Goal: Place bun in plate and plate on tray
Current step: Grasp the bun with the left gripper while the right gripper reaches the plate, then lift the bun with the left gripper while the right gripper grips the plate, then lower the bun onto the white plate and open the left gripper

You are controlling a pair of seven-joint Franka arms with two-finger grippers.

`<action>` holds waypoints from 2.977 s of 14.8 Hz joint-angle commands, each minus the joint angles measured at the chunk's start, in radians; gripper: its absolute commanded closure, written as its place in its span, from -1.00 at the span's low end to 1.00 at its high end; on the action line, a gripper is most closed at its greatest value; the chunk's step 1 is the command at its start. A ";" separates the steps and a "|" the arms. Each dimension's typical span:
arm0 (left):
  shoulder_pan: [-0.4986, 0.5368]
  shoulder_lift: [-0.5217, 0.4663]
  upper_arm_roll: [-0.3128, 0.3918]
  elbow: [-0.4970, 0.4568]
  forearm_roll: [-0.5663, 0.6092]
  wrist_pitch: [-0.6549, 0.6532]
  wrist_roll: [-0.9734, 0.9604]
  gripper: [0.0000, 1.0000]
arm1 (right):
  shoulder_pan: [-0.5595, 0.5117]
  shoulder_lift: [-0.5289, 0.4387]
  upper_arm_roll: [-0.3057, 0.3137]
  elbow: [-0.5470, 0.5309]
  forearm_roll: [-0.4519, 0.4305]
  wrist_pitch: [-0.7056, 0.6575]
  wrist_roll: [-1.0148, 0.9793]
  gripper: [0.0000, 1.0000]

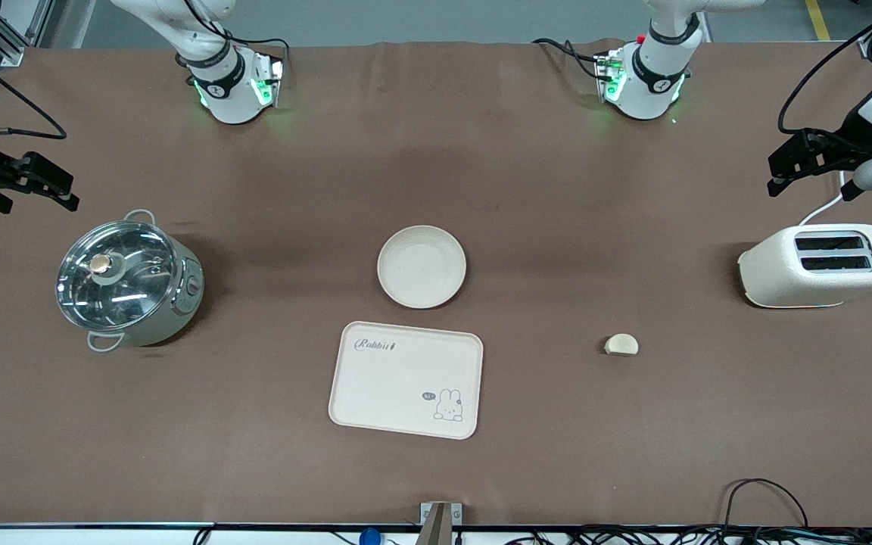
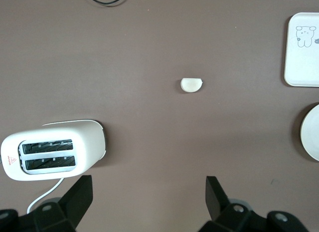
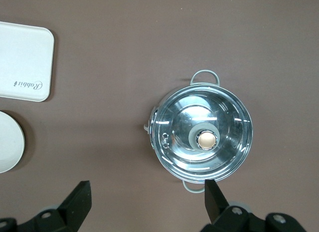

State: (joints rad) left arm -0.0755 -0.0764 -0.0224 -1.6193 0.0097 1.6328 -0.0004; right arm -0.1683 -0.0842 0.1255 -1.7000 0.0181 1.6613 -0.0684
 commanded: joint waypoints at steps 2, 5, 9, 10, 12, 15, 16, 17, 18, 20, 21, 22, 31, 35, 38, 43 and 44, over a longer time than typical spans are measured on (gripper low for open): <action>-0.001 0.015 0.002 0.036 0.016 -0.037 0.007 -1.00 | -0.007 -0.022 0.005 -0.021 0.013 0.009 -0.013 -1.00; -0.009 0.029 0.001 0.027 0.024 -0.038 0.013 -1.00 | 0.003 -0.020 0.006 -0.023 0.014 0.014 -0.013 -1.00; -0.026 0.247 -0.017 0.012 0.015 0.045 0.011 -1.00 | 0.039 0.026 0.008 -0.021 0.032 0.051 -0.010 -1.00; -0.035 0.318 -0.022 0.007 0.012 0.118 0.008 -1.00 | 0.068 0.053 0.008 -0.021 0.032 0.067 -0.002 -1.00; -0.046 0.464 -0.030 0.007 0.012 0.278 -0.001 -1.00 | 0.124 0.110 0.006 -0.023 0.031 0.129 -0.001 -1.00; -0.043 0.614 -0.059 -0.020 0.010 0.488 -0.003 -1.00 | 0.165 0.203 0.006 -0.033 0.037 0.187 0.025 -1.00; -0.044 0.647 -0.060 -0.046 0.012 0.583 -0.003 -1.00 | 0.180 0.234 0.006 -0.035 0.039 0.213 0.051 -1.00; -0.044 0.668 -0.065 -0.074 0.012 0.663 -0.001 -1.00 | 0.202 0.259 0.006 -0.035 0.039 0.230 0.073 -1.00; -0.043 0.685 -0.071 -0.092 0.012 0.726 -0.001 -1.00 | 0.226 0.274 0.006 -0.039 0.039 0.254 0.102 -1.00; -0.041 0.713 -0.074 -0.126 0.012 0.810 -0.001 -1.00 | 0.283 0.288 0.006 -0.090 0.052 0.328 0.191 -1.00; -0.040 0.719 -0.082 -0.155 0.012 0.868 -0.001 -1.00 | 0.317 0.288 0.006 -0.137 0.071 0.380 0.241 -1.00; -0.038 0.721 -0.086 -0.183 0.012 0.915 -0.003 -1.00 | 0.340 0.287 0.008 -0.185 0.081 0.435 0.284 -1.00; -0.027 0.718 -0.100 -0.212 0.012 0.943 0.013 0.66 | 0.572 0.395 0.006 -0.435 0.140 0.929 0.514 -1.00; -0.038 0.658 -0.184 -0.194 0.006 0.865 -0.152 0.76 | 0.636 0.463 0.006 -0.435 0.140 1.026 0.574 -1.00; -0.041 0.638 -0.313 -0.124 0.007 0.702 -0.462 0.75 | 0.676 0.520 0.005 -0.437 0.140 1.103 0.617 -1.00; -0.169 0.708 -0.424 -0.033 0.012 0.696 -0.929 0.75 | 0.687 0.560 0.005 -0.437 0.140 1.127 0.621 -1.00; -0.208 0.730 -0.424 -0.013 0.010 0.703 -0.976 0.74 | 0.687 0.566 0.006 -0.437 0.140 1.127 0.628 -0.99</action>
State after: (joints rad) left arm -0.2194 0.5891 -0.4495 -1.7016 0.0174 2.3393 -0.8755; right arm 0.5099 0.4806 0.1376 -2.1279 0.1398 2.7764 0.5453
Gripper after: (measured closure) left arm 0.868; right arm 0.000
